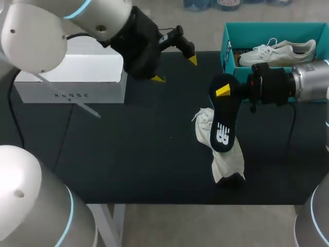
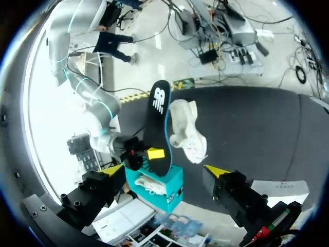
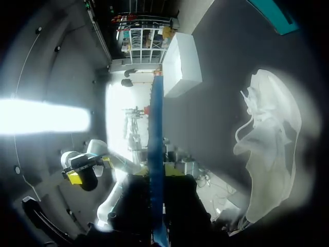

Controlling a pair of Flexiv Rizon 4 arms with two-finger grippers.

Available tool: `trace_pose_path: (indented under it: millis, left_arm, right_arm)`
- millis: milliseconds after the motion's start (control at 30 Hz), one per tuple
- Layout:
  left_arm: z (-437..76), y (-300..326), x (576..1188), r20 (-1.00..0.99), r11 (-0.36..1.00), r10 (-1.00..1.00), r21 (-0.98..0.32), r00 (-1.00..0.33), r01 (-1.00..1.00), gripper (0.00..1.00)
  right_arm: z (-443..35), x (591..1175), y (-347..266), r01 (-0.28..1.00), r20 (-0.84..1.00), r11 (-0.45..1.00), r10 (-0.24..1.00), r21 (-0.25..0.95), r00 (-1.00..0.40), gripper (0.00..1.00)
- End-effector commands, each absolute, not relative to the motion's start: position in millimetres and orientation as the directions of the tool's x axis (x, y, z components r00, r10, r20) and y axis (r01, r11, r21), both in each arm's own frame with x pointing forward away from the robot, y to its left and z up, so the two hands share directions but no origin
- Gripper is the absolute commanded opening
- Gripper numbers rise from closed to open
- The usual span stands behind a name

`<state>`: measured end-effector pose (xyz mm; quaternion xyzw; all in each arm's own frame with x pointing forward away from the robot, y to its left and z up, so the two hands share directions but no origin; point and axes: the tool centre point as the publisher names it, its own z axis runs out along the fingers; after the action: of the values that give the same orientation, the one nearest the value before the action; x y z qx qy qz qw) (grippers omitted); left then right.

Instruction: Take the shoe out of the shoebox, open the shoe tongue, remove and reinsert the insole, then place the shoe into the shoebox

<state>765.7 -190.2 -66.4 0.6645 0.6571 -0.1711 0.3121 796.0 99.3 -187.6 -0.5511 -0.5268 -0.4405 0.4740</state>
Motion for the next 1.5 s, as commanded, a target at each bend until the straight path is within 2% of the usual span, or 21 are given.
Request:
trace_pose_path:
  millis: [33, 967, 1233, 1500]
  left_arm:
    - [-80, -174, 771, -0.895, 0.040, 0.429, 0.151, 0.120, 0.988, 1.00]
    - [-80, -174, 771, -0.895, 0.040, 0.429, 0.151, 0.120, 0.988, 1.00]
    - [-103, -181, 764, -0.971, 0.111, 0.221, 0.116, 0.089, 0.987, 1.00]
    - [-124, -205, 756, -0.977, 0.092, 0.187, 0.123, 0.104, 0.988, 1.00]
  right_arm:
    - [-187, 795, 100, 0.998, 0.985, 0.002, 0.165, -0.059, 0.058, 0.00]
    - [-187, 795, 100, 0.998, 0.985, 0.002, 0.165, -0.059, 0.058, 0.00]
    - [-187, 795, 100, 0.998, 0.985, 0.002, 0.165, -0.059, 0.058, 0.00]
    - [-187, 795, 100, 0.998, 0.985, 0.002, 0.165, -0.059, 0.058, 0.00]
